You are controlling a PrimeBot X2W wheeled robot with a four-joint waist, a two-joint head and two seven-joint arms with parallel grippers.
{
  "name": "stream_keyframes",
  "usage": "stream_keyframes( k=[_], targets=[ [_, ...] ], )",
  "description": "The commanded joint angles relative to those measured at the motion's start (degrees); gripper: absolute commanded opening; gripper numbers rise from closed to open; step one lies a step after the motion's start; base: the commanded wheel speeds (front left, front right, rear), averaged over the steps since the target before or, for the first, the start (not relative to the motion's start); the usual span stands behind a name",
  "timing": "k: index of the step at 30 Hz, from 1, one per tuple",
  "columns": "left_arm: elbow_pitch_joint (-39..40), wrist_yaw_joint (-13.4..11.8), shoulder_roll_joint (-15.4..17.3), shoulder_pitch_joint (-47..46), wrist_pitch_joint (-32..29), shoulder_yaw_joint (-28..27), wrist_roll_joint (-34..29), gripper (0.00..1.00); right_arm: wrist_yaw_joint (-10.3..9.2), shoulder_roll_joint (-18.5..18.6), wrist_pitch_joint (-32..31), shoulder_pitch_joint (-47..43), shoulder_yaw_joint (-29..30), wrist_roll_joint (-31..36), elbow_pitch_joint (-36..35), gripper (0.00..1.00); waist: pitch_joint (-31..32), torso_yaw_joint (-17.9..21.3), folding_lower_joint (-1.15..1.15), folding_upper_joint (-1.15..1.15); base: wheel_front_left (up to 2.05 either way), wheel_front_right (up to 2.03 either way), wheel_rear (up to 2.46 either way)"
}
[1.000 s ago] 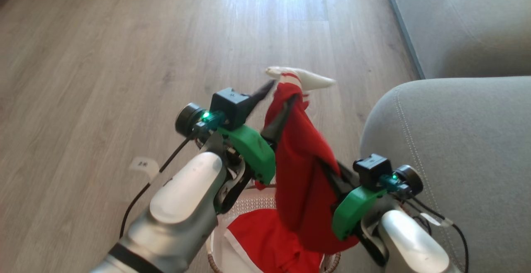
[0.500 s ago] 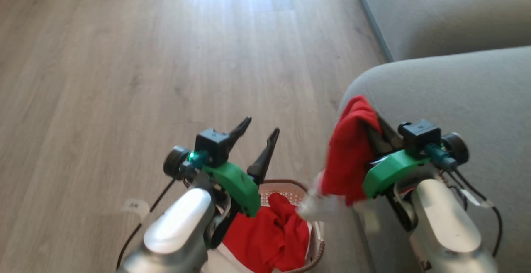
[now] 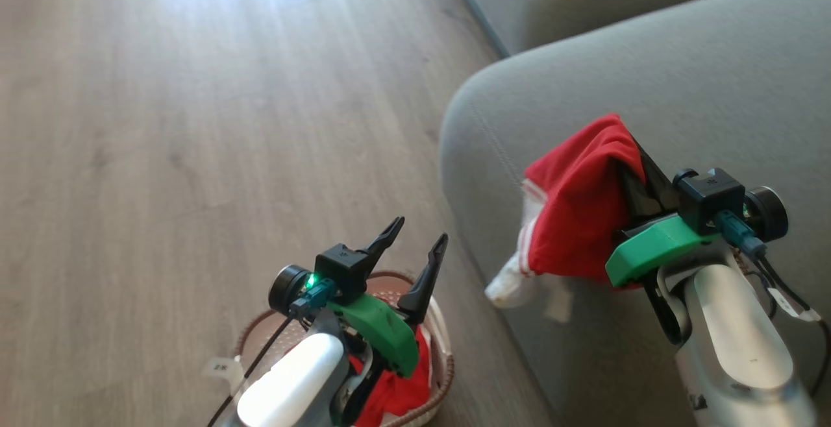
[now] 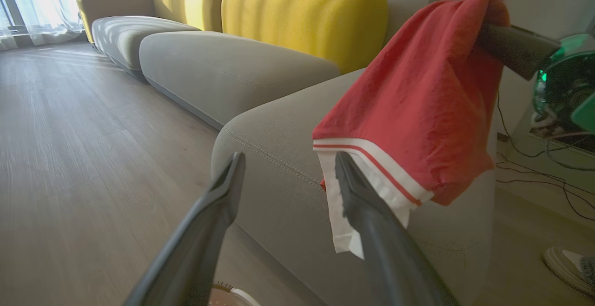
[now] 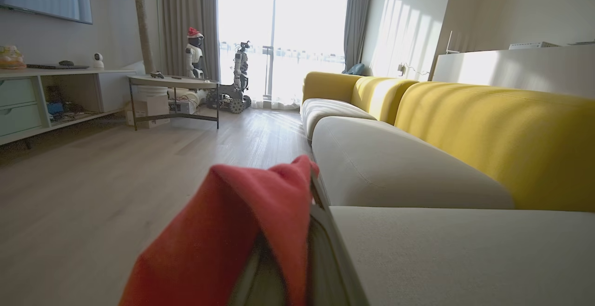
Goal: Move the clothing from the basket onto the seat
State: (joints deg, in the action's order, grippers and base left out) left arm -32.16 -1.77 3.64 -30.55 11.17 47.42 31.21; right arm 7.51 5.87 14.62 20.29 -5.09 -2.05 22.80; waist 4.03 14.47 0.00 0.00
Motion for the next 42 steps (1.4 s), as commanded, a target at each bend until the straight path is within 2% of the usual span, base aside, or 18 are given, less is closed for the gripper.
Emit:
stream_keyframes(
  k=[1, 8, 17, 23, 33, 34, 42],
  targets=[
    [1.82, -0.22, 0.42, -2.02, 0.66, -1.55, -0.20, 1.00, -0.02, 0.06, 0.38, 1.70, -0.96, 0.15, -2.45, 0.00, -1.37, 2.53, 0.00, 0.00, 0.00, 0.00, 0.00],
    [2.34, -0.56, 0.13, -2.84, 1.48, -0.68, -0.82, 1.00, -0.02, 0.56, 0.21, 2.33, -1.54, -0.36, -3.20, 0.00, -3.27, 5.61, 0.00, 0.00, 0.00, 0.00, 0.00],
    [2.49, -0.90, -0.03, -4.27, 1.99, 0.61, -1.90, 1.00, -0.02, 0.99, -0.17, 6.77, -1.99, -1.08, -0.76, 0.00, -5.96, 3.99, 0.00, 0.00, 0.00, 0.00, 0.00],
    [3.50, -1.29, 0.05, -6.03, 1.93, 1.16, -2.70, 1.00, -0.02, 3.06, -0.38, 17.02, -0.39, -1.75, 4.46, 0.00, -10.02, 0.57, 0.00, 0.00, 0.00, 0.00, 0.00],
    [6.91, -1.07, 0.11, -11.05, 1.99, 2.50, -4.86, 1.00, -0.02, 9.83, -0.66, 39.29, 3.85, 0.11, 16.09, 0.00, -20.66, -7.25, 0.00, 0.00, 0.00, 0.00, 0.00],
    [6.91, -1.07, 0.11, -11.05, 1.99, 2.50, -4.86, 1.00, -0.02, 9.83, -0.66, 39.29, 3.85, 0.11, 16.09, 0.00, -20.66, -7.25, 0.00, 0.00, 0.00, 0.00, 0.00],
    [9.89, -0.92, 0.43, -14.24, 1.97, 3.70, -6.77, 1.00, -0.02, 16.32, -0.55, 52.15, 11.19, 5.66, 25.23, 0.00, -28.13, -12.05, 0.00, 0.00, 0.00, 0.00, 0.00]
  ],
)
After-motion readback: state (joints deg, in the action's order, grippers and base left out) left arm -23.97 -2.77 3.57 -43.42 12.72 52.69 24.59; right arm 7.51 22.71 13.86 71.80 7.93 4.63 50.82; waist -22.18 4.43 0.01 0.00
